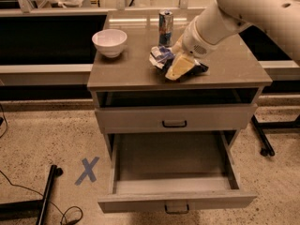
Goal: Place blue chip bag into middle drawer
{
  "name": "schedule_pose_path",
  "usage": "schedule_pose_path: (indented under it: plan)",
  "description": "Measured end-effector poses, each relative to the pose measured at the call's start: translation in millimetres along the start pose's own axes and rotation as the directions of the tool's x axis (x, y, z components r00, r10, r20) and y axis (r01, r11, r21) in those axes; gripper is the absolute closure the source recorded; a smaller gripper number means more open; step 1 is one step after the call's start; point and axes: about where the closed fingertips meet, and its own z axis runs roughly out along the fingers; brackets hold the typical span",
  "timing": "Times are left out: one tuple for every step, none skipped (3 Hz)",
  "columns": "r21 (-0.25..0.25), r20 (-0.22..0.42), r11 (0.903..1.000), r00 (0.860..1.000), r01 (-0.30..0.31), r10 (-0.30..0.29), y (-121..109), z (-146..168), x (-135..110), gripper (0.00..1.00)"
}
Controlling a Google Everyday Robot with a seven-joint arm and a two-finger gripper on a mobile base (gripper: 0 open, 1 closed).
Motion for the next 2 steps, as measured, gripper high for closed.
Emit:
schedule_pose_path:
  plan:
    - [0.008, 0.033, 0.9998, 0.999, -0.017, 0.017, -13.1, 24.0, -3.3, 0.63]
    - [0.021, 0.062, 0.9997, 0.998, -0.012, 0.01, -21.8, 30.1, -12.9, 0.86]
